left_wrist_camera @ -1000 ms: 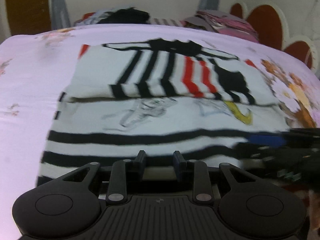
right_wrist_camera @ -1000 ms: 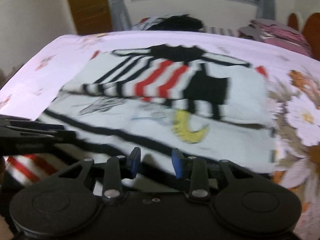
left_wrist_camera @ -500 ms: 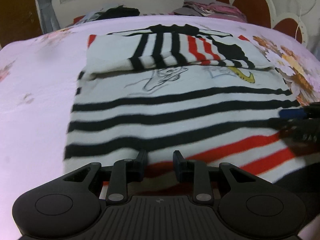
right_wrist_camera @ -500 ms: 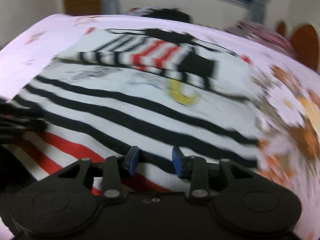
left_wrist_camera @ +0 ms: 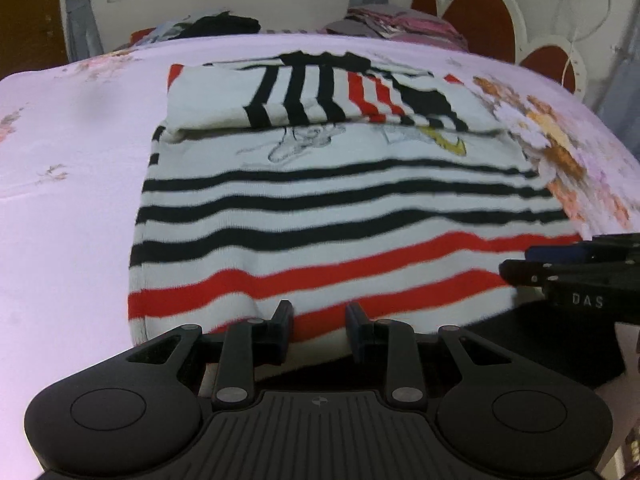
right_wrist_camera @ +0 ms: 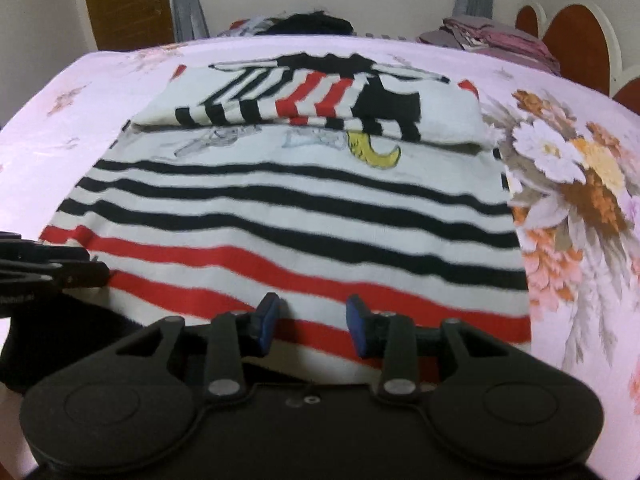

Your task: Fold small clothes

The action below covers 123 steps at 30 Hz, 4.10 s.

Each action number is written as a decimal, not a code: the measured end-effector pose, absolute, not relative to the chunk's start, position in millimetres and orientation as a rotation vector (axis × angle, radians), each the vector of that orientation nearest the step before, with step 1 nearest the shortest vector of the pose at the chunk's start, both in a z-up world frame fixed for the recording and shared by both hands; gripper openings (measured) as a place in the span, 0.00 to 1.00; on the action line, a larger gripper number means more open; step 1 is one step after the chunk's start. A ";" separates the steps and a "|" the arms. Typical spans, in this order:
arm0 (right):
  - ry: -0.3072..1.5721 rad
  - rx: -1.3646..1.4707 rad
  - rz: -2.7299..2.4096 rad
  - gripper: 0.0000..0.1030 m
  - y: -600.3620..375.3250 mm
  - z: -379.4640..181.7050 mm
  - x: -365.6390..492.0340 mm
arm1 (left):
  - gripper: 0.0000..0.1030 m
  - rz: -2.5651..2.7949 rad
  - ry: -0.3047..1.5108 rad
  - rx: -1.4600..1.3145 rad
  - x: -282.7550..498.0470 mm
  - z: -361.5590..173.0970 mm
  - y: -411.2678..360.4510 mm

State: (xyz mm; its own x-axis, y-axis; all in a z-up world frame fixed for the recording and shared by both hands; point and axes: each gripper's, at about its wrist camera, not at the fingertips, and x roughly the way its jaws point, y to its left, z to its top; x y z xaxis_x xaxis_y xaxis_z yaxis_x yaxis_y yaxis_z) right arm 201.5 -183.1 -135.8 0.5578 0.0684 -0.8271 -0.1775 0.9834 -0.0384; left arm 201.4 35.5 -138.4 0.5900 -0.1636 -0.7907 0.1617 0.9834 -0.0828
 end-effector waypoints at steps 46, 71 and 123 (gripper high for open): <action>0.977 -0.113 -0.059 0.90 -207.9 -144.0 132.5 | 0.84 -0.175 0.922 -0.062 138.9 -143.5 70.4; 0.958 0.043 -0.064 0.57 -258.3 -127.3 116.7 | 0.62 -0.216 1.026 -0.361 130.4 -152.2 106.5; 0.717 0.277 0.171 0.10 -274.2 -26.4 353.7 | 0.09 -0.187 0.640 -0.392 369.9 -55.5 110.2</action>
State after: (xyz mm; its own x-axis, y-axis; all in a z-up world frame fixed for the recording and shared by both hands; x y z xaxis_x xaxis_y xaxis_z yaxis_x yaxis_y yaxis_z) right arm 353.7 -274.2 -26.4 0.7418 0.2482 -0.6230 -0.0592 0.9496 0.3078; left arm 369.9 110.2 -55.5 0.7883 -0.2882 -0.5436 0.0493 0.9102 -0.4111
